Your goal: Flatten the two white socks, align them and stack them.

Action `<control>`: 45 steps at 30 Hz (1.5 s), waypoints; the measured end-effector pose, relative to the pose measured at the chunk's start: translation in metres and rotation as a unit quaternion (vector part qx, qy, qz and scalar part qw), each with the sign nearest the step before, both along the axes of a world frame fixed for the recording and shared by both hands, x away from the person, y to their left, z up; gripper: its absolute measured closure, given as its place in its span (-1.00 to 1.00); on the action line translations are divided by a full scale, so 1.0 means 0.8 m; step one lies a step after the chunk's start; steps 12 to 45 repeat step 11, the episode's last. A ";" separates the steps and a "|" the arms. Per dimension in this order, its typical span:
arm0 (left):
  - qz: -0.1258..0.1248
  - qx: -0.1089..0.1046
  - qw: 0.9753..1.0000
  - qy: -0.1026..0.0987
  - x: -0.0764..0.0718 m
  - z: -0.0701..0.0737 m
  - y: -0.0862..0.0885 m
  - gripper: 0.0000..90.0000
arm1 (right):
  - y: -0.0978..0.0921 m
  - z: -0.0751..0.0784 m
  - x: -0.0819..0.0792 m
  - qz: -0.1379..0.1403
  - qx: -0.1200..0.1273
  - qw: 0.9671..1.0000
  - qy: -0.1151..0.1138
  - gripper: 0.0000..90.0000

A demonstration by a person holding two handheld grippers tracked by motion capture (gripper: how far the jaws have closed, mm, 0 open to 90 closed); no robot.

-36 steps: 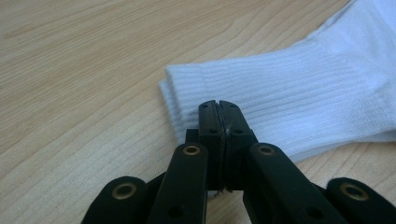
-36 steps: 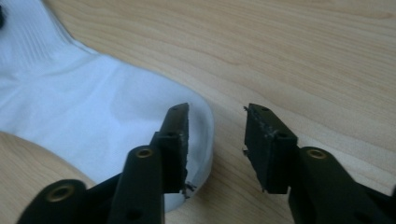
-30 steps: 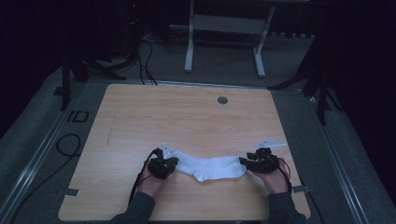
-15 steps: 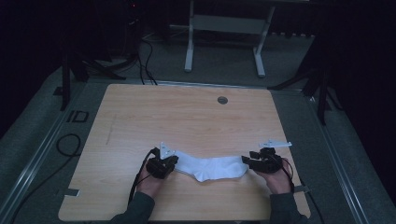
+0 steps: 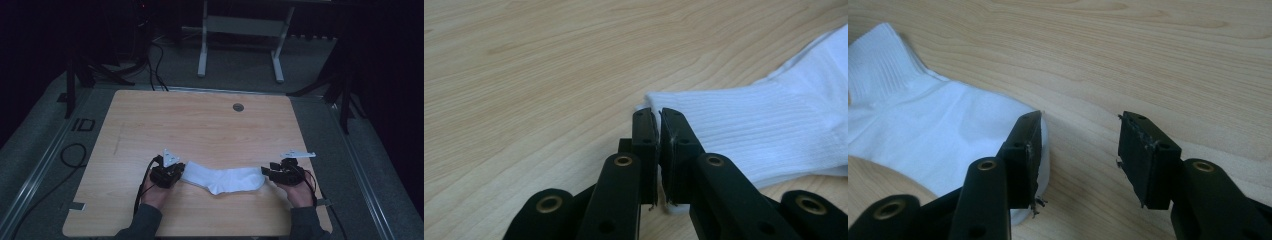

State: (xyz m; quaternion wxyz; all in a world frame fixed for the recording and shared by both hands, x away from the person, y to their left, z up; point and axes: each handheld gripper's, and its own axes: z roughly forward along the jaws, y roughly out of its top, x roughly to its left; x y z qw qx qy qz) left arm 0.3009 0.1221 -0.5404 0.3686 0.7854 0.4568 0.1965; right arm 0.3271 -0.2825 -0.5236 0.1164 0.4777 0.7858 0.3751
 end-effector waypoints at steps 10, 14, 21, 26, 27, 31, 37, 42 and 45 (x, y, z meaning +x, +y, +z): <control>0.028 0.011 1.000 0.004 0.008 0.000 0.019 0.89 | -0.005 -0.001 0.001 -0.005 0.000 1.000 0.000 0.14; 0.033 0.015 0.999 0.002 0.009 0.000 0.021 0.89 | -0.006 -0.001 0.001 -0.007 -0.001 1.000 -0.001 0.14; 0.033 0.015 0.999 0.002 0.009 0.000 0.021 0.89 | -0.006 -0.001 0.001 -0.007 -0.001 1.000 -0.001 0.14; 0.033 0.015 0.999 0.002 0.009 0.000 0.021 0.89 | -0.006 -0.001 0.001 -0.007 -0.001 1.000 -0.001 0.14; 0.033 0.015 0.999 0.002 0.009 0.000 0.021 0.89 | -0.006 -0.001 0.001 -0.007 -0.001 1.000 -0.001 0.14; 0.033 0.015 0.999 0.002 0.009 0.000 0.021 0.89 | -0.006 -0.001 0.001 -0.007 -0.001 1.000 -0.001 0.14; 0.033 0.015 0.999 0.002 0.009 0.000 0.021 0.89 | -0.006 -0.001 0.001 -0.007 -0.001 1.000 -0.001 0.14; 0.033 0.015 0.999 0.002 0.009 0.000 0.021 0.89 | -0.006 -0.001 0.001 -0.007 -0.001 1.000 -0.001 0.14; 0.033 0.015 0.999 0.002 0.009 0.000 0.021 0.89 | -0.006 -0.001 0.001 -0.007 -0.001 1.000 -0.001 0.14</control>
